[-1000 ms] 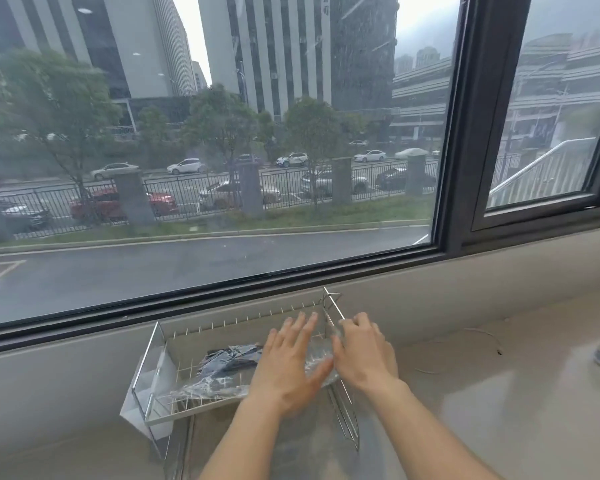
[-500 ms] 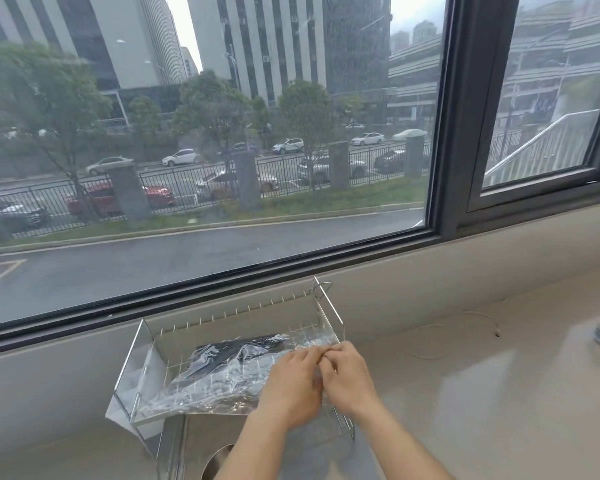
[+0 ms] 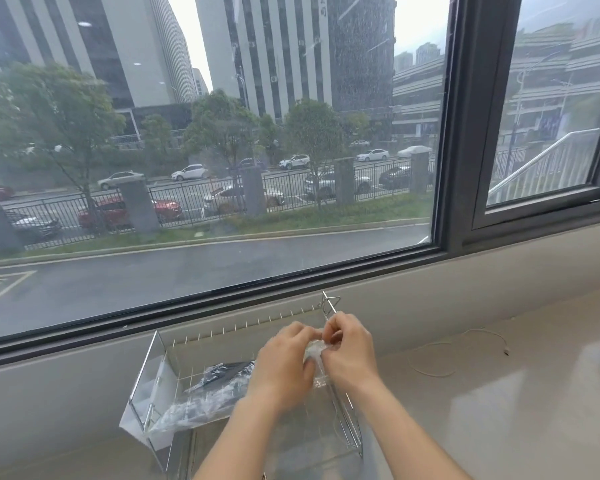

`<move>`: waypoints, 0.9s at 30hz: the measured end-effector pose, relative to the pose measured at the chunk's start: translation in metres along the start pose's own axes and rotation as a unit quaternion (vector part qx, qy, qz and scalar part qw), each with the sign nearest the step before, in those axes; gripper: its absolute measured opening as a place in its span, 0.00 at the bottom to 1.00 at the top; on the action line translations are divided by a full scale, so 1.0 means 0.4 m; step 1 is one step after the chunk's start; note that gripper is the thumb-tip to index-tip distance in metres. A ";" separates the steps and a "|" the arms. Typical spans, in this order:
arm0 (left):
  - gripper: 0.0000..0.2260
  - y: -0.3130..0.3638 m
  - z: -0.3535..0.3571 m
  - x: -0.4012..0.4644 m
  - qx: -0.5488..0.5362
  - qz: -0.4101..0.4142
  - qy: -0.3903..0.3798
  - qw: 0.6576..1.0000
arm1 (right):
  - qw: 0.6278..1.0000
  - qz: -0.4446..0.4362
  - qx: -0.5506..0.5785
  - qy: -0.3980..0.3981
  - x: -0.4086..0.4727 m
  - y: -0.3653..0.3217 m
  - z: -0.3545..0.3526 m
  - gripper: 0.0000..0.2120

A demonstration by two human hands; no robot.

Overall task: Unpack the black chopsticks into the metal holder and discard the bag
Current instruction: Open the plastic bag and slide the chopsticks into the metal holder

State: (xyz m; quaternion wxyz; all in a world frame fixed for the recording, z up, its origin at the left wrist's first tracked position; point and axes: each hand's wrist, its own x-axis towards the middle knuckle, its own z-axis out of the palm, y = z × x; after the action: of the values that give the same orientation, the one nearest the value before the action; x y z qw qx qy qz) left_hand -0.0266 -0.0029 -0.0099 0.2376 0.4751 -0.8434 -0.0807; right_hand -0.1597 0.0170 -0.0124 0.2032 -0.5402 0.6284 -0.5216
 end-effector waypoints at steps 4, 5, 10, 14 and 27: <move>0.21 0.006 -0.138 0.040 0.017 0.047 0.046 0.998 | 0.996 -0.082 0.000 -0.023 0.055 -0.140 -0.035 0.19; 0.21 0.009 -0.178 0.051 0.020 0.057 0.046 0.997 | 0.995 -0.099 0.004 -0.029 0.069 -0.179 -0.045 0.19; 0.17 0.053 -0.407 0.083 -0.009 0.087 0.056 0.995 | 0.976 -0.176 0.082 -0.094 0.117 -0.390 -0.110 0.16; 0.13 0.107 -0.570 0.085 -0.093 0.092 0.067 0.989 | 0.949 -0.210 0.155 -0.174 0.133 -0.542 -0.186 0.18; 0.10 0.191 -0.711 0.058 -0.110 0.162 0.219 0.956 | 0.928 -0.163 0.280 -0.184 0.135 -0.673 -0.309 0.12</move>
State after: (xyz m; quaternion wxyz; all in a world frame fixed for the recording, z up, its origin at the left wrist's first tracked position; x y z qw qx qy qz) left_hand 0.0407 0.0439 0.2739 0.4771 0.3086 -0.8224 -0.0276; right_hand -0.1534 0.0571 0.2861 0.3707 -0.6431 0.3114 -0.5934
